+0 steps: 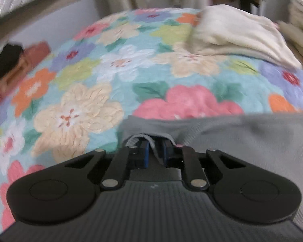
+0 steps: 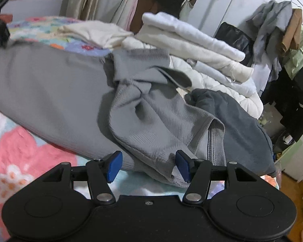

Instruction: Fold clothes

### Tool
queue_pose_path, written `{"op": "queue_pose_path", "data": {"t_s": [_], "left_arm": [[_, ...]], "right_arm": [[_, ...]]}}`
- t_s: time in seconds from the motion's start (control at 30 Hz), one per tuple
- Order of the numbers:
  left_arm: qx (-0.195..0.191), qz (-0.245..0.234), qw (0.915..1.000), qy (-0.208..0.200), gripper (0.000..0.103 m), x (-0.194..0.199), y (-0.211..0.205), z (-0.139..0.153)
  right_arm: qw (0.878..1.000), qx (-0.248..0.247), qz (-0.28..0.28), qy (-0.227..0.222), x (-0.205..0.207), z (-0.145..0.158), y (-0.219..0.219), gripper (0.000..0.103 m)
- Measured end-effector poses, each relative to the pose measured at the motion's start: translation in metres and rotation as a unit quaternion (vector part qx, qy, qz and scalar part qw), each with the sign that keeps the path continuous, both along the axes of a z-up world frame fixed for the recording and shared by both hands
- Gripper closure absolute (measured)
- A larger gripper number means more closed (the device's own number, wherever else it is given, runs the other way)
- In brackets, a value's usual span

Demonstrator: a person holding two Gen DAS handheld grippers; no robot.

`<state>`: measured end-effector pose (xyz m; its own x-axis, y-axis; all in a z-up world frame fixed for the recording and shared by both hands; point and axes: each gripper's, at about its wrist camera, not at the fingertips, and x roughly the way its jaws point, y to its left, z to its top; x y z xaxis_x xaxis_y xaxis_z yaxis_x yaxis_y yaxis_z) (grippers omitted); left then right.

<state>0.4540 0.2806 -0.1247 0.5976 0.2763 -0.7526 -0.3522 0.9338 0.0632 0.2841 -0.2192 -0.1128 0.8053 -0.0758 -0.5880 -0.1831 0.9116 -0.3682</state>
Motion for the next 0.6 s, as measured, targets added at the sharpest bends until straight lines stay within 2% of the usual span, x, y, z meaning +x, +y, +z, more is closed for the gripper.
{"op": "queue_pose_path", "data": {"t_s": [0.1,0.13,0.17,0.2,0.27,0.3,0.4,0.47,0.53,0.6], "left_arm": [[-0.015,0.017,0.9997,-0.012,0.087,-0.012,0.008,0.007],[-0.008,0.019,0.9997,-0.014,0.07,-0.019,0.008,0.011],[0.007,0.023,0.9996,-0.018,0.06,-0.029,0.008,0.016],[0.02,0.029,0.9991,-0.024,0.047,-0.039,0.008,0.02],[0.028,0.055,0.9971,-0.045,0.046,-0.063,0.012,0.027],[0.02,0.064,0.9968,-0.044,0.046,-0.069,0.016,0.031],[-0.035,0.069,0.9964,-0.035,0.046,-0.087,0.023,0.039],[-0.051,0.066,0.9958,-0.037,0.045,-0.105,0.019,0.041],[-0.048,0.061,0.9966,-0.027,0.045,-0.123,0.011,0.038],[-0.042,0.058,0.9974,-0.013,0.045,-0.14,0.002,0.033]], "right_arm": [[1.0,-0.013,0.003,0.008,0.006,-0.006,-0.002,0.041],[1.0,-0.015,0.003,0.011,0.009,-0.008,-0.003,0.041],[1.0,-0.005,-0.002,0.014,0.016,-0.004,-0.006,0.046],[1.0,0.005,-0.007,0.017,0.022,-0.001,-0.01,0.062],[0.999,0.025,-0.016,0.023,0.036,0.006,-0.017,0.086],[0.999,0.035,-0.021,0.026,0.042,0.009,-0.021,0.091],[0.996,0.067,-0.051,0.029,0.07,0.023,-0.037,0.096],[0.993,0.086,-0.077,0.027,0.091,0.034,-0.052,0.096],[0.986,0.121,-0.112,0.029,0.115,0.045,-0.071,0.096],[0.973,0.168,-0.149,0.059,0.136,0.045,-0.092,0.095]]}}
